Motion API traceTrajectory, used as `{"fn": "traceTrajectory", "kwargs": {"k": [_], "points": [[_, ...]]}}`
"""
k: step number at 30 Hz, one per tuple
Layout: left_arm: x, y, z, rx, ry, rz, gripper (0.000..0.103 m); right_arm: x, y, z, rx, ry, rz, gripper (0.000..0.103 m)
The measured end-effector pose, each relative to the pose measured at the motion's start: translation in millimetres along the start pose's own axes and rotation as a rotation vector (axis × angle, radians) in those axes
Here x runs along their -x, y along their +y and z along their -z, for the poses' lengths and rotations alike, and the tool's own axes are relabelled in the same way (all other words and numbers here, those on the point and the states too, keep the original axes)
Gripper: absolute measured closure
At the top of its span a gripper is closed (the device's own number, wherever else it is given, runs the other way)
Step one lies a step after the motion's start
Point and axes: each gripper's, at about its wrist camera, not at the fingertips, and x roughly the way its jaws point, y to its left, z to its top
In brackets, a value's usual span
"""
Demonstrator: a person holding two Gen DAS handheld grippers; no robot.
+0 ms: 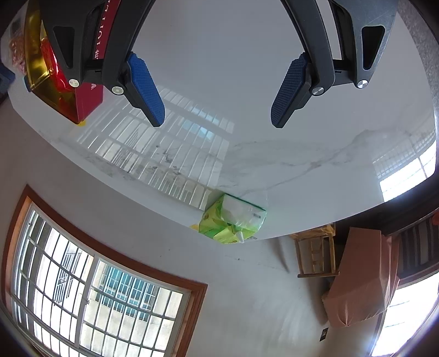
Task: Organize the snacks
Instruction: 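Lower the red snack pack into the gold tin and open the right gripper, then move the left gripper to the blue-and-pale-blue package and grasp it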
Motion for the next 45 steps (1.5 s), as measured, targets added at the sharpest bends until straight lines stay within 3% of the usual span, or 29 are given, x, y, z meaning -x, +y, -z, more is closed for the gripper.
{"fn": "traceTrajectory", "kwargs": {"k": [6,10,18,21,24,27,31,33,35,37,39,40,42,45], "points": [[-1,-1,0,-0.002,0.006,-0.006,0.023,68,-61,38,-0.047,-0.074,0.133,0.038],[-2,-1,0,-0.001,0.011,-0.014,0.023,112,-120,59,-0.071,-0.11,0.328,0.027],[-6,0,1,0.0,0.032,-0.028,0.02,154,-233,89,-0.161,-0.053,0.621,0.027],[-11,-3,-1,-0.024,0.064,-0.019,0.02,159,-263,95,-0.191,-0.023,0.662,0.026],[-8,-12,-4,-0.11,0.073,-0.086,0.02,161,-286,98,-0.24,-0.001,0.67,0.025],[16,-26,-18,-0.171,0.049,-0.001,0.02,161,-304,100,-0.268,0.006,0.665,0.023],[60,-93,-43,-0.387,0.004,0.177,0.02,161,-323,104,-0.307,0.002,0.653,0.019],[66,-139,-47,-0.538,0.063,0.267,0.012,160,-324,102,-0.309,-0.003,0.637,0.018],[64,-195,-41,-0.716,0.157,0.372,0.012,157,-323,102,-0.292,0.002,0.642,0.015],[63,-252,-26,-0.88,0.205,0.424,0.012,156,-320,104,-0.275,0.006,0.633,0.015],[61,-297,-11,-0.993,0.251,0.47,0.012,158,-320,107,-0.273,-0.004,0.618,0.015],[56,-328,1,-1.06,0.306,0.535,0.012,158,-320,107,-0.278,-0.009,0.611,0.015],[49,-365,20,-1.15,0.346,0.57,0.012,161,-322,108,-0.292,-0.023,0.592,0.014],[23,-418,56,-1.324,0.363,0.551,0.012,162,-322,108,-0.297,-0.033,0.576,0.014]]}}
